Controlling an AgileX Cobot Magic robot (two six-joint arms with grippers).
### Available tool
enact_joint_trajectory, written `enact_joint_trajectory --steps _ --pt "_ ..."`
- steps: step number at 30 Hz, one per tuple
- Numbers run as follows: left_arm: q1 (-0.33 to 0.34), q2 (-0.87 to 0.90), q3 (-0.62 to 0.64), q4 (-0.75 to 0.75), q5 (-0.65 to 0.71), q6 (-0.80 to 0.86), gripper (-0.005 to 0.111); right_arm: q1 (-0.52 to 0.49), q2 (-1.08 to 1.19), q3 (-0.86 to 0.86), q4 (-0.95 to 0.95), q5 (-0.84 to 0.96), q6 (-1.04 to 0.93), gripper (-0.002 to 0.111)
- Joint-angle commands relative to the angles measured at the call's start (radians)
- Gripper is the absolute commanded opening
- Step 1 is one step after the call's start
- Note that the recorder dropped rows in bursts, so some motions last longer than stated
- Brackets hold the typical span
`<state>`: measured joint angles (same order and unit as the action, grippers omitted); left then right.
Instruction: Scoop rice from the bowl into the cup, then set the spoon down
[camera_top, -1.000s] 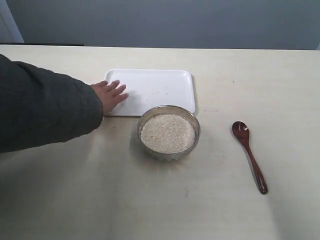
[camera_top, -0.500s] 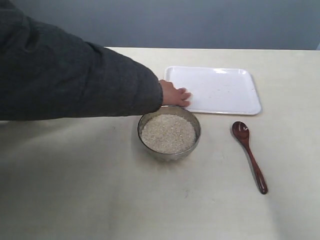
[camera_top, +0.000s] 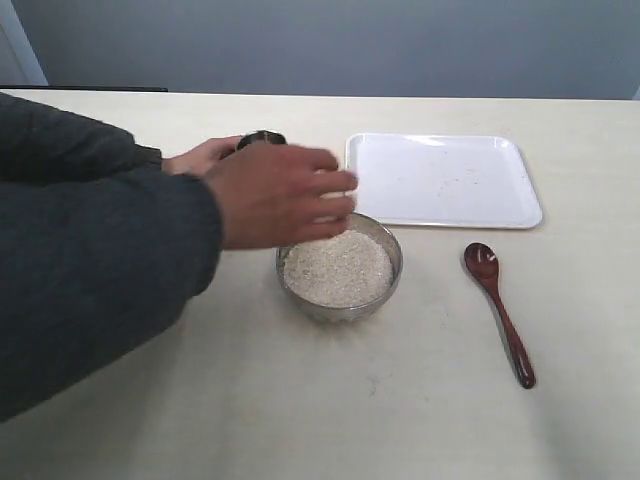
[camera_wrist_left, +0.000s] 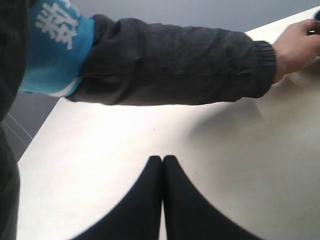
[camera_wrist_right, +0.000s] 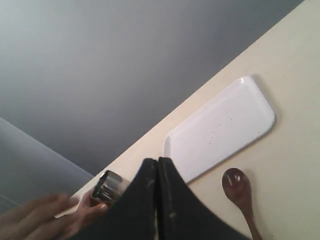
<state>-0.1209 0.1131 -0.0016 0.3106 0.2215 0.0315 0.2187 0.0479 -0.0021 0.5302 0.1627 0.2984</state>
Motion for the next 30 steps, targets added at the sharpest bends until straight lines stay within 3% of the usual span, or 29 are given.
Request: enact_joint_trajectory --steps 1,6,8,11,13,19,30 --pt "-0.011 -0.007 0.002 -0.006 -0.013 -0.003 0.0 0.002 0.042 -0.106 -0.051 -0.022 -0.091 -0.001" --pt "-0.011 -0.007 0.002 -0.006 -0.013 -0.003 0.0 0.002 0.357 -0.424 -0.095 0.309 -0.271 -0.001" --pt "-0.011 -0.007 0.002 -0.006 -0.013 -0.003 0.0 0.002 0.587 -0.555 -0.197 0.496 -0.305 -0.001" --pt "-0.011 -0.007 0.002 -0.006 -0.013 -0.003 0.0 0.002 0.803 -0.644 -0.309 0.623 -0.365 -0.001" --pt "-0.011 -0.007 0.002 -0.006 -0.013 -0.003 0.0 0.002 0.936 -0.672 -0.376 0.622 -0.402 -0.001" --pt "-0.011 -0.007 0.002 -0.006 -0.015 -0.003 0.0 0.002 1.112 -0.675 -0.201 0.477 -0.399 -0.001" --pt "-0.011 -0.007 0.002 -0.006 -0.013 -0.003 0.0 0.002 1.428 -0.766 -0.236 0.482 -0.522 -0.001"
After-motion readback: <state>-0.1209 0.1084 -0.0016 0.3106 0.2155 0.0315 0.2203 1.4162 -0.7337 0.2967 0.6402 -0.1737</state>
